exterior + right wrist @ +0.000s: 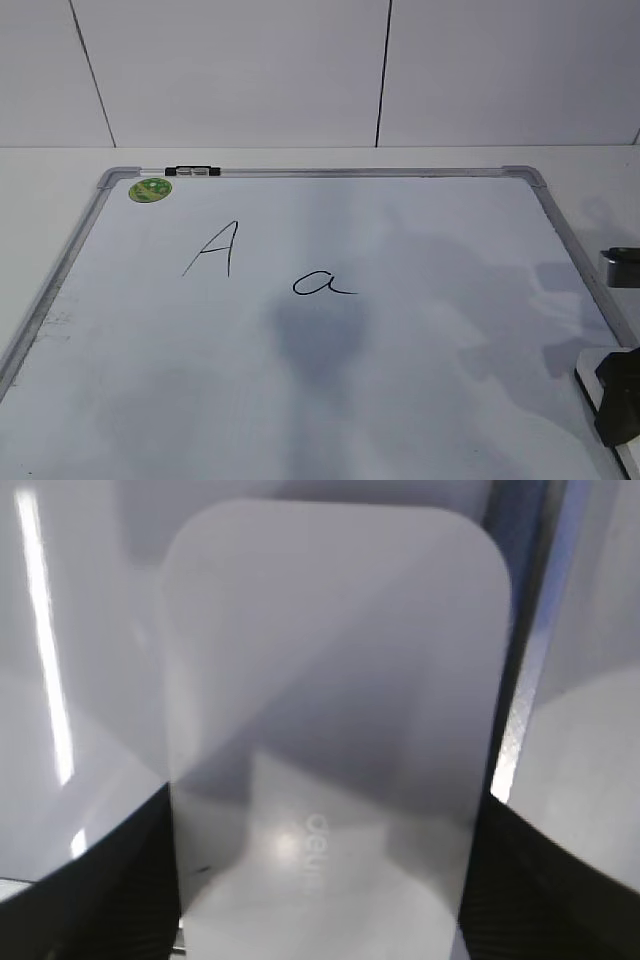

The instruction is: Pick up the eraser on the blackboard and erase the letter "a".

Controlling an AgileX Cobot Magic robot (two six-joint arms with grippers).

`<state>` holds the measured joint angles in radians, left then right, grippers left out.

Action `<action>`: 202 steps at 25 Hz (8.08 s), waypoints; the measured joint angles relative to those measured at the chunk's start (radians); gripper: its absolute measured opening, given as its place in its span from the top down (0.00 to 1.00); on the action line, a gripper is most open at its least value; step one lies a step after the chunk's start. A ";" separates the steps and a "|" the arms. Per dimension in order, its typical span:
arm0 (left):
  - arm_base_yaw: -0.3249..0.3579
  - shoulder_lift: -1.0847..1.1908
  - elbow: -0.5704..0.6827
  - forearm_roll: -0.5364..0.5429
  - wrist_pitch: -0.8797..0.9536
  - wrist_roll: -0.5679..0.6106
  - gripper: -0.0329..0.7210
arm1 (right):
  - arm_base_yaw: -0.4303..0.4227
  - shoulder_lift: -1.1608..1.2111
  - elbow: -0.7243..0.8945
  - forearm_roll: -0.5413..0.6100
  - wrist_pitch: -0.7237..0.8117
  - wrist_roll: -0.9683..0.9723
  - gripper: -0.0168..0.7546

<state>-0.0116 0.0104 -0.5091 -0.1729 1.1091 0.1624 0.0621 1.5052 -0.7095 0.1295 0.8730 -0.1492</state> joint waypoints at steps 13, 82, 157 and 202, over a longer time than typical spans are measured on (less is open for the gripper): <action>0.000 0.000 0.000 0.000 0.000 0.000 0.63 | 0.000 -0.116 0.000 0.019 -0.007 -0.002 0.24; 0.000 1.020 -0.275 -0.152 -0.298 0.002 0.35 | 0.000 -0.224 -0.259 0.130 0.254 -0.061 0.24; 0.000 1.910 -0.673 -0.098 -0.230 0.074 0.89 | 0.012 -0.211 -0.259 0.150 0.226 -0.090 0.24; 0.002 1.910 -0.673 -0.110 -0.228 0.074 0.89 | 0.440 0.698 -1.098 0.056 0.317 -0.006 0.24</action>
<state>-0.0097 1.9206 -1.1822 -0.2825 0.8810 0.2361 0.5023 2.2028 -1.8079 0.1857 1.1903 -0.1551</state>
